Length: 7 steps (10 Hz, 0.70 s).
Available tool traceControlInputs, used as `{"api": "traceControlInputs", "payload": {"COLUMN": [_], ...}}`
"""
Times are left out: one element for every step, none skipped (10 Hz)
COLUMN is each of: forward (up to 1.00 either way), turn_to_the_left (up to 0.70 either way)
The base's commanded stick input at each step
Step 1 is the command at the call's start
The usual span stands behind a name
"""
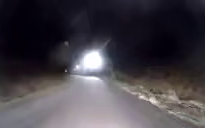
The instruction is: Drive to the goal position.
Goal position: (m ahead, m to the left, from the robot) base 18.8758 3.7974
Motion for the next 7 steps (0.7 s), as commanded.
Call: {"api": "traceControlInputs", "payload": {"forward": [1.0,1.0,1.0,1.0,1.0,1.0,1.0], "turn_to_the_left": [0.0,0.0,0.0,0.0,0.0,0.0,0.0]}}
